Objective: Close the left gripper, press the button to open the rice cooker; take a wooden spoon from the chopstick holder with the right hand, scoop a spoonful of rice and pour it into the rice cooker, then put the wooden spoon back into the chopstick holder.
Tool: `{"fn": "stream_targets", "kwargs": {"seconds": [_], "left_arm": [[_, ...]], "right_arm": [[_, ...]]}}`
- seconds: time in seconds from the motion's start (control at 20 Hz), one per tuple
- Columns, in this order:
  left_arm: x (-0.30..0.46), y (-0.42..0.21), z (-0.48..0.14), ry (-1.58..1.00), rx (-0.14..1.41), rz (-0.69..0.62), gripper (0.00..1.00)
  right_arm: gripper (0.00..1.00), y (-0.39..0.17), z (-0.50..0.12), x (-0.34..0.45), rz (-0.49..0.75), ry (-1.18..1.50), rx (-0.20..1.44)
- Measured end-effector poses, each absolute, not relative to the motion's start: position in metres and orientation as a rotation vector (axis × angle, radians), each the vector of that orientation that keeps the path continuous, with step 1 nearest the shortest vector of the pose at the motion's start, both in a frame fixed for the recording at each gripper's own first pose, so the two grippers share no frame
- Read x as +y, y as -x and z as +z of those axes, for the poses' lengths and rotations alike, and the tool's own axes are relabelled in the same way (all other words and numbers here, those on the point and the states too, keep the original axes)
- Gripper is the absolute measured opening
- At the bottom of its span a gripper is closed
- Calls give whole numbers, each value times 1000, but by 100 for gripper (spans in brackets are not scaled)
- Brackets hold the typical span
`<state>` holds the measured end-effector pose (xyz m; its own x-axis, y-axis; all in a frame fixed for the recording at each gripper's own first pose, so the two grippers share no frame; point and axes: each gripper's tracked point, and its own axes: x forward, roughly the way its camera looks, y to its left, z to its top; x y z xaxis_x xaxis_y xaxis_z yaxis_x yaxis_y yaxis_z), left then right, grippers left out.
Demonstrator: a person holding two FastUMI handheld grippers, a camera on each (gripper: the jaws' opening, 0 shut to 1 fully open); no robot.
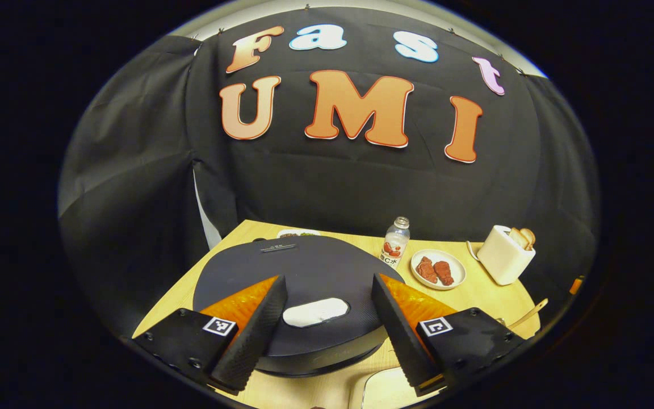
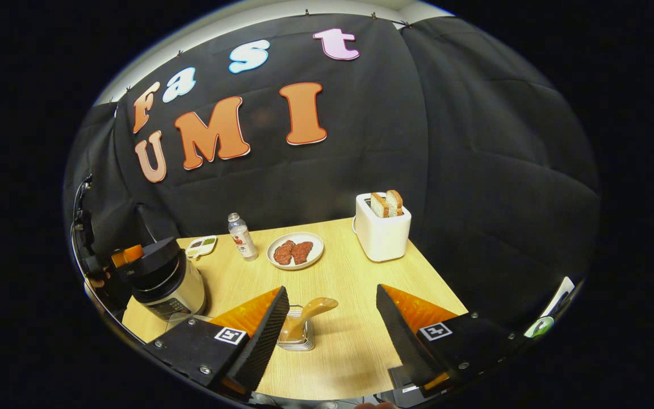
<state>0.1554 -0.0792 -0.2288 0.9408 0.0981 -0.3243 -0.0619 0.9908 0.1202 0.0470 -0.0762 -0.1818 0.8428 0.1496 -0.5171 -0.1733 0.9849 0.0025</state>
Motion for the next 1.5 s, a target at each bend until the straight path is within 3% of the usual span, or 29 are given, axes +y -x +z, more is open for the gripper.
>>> {"fn": "stream_targets", "kwargs": {"seconds": [0.5,0.85,1.1,1.2,1.5], "left_arm": [[-75,-144,-269,-149,267,119,100],[-74,-142,-274,-176,246,73,100],[-74,-143,-269,-198,337,71,97],[-75,-135,-256,-194,369,73,97],[-77,-118,-144,-186,269,77,97]], "right_arm": [[95,-40,-195,-79,161,38,586],[95,-34,-209,-78,158,47,613],[95,-39,-195,-69,169,68,574],[95,-45,-183,-63,172,56,550],[95,-67,-139,-37,208,49,451]]}}
